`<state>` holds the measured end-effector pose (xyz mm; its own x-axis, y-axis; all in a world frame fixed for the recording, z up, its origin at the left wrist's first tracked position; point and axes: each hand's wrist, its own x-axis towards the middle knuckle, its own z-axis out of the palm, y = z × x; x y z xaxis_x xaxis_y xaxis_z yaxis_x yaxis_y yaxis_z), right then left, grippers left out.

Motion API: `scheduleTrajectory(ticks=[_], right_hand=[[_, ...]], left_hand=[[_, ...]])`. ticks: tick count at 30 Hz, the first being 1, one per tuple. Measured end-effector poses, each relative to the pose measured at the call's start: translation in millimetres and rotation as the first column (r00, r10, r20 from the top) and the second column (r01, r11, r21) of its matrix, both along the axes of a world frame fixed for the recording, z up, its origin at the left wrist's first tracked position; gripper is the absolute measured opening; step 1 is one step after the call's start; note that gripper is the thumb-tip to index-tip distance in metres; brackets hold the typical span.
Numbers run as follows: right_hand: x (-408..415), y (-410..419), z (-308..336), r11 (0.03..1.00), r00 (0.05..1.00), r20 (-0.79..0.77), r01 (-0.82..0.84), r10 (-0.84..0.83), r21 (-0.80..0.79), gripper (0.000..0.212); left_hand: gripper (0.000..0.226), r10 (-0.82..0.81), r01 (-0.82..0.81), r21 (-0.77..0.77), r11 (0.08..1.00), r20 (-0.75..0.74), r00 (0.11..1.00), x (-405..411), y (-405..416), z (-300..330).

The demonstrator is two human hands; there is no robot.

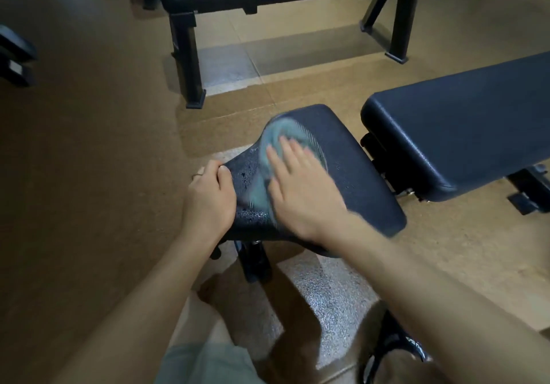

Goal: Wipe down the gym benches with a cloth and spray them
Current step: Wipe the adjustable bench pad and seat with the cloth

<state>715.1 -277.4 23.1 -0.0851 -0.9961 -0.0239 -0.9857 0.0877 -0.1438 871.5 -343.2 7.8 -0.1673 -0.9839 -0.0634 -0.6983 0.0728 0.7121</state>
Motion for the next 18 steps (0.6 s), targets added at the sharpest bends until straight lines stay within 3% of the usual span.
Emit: scheduleTrajectory(ticks=[3,8,11,14,18], right_hand=[[14.8,33.6,2.3,0.988,0.988,-0.003,-0.156,0.156,0.020,0.066],[18.8,-73.2,-2.0,0.969,0.968,-0.031,-0.249,0.249,0.001,0.065],[-0.1,-103.9,-0.6,0.965,0.957,-0.126,-0.264,0.262,0.006,0.068],[-38.6,-109.7,1.8,0.980,0.979,-0.098,-0.184,0.177,-0.072,0.065],[-99.4,-117.7,1.7,0.991,0.992,0.009,0.122,-0.122,-0.058,0.052]], left_hand=[[0.025,0.029,-0.029,-0.017,0.999,-0.013,1.000,-2.3,0.8,-1.3],[0.028,0.044,-0.045,-0.013,0.999,-0.034,0.998,-0.2,-0.8,-2.3],[0.034,0.031,-0.031,-0.014,0.999,-0.009,0.999,-0.6,-0.6,-0.5],[0.036,0.017,-0.017,-0.011,1.000,0.000,1.000,0.3,-0.7,0.4],[0.038,0.022,-0.022,-0.021,1.000,-0.020,1.000,1.9,0.0,0.5]])
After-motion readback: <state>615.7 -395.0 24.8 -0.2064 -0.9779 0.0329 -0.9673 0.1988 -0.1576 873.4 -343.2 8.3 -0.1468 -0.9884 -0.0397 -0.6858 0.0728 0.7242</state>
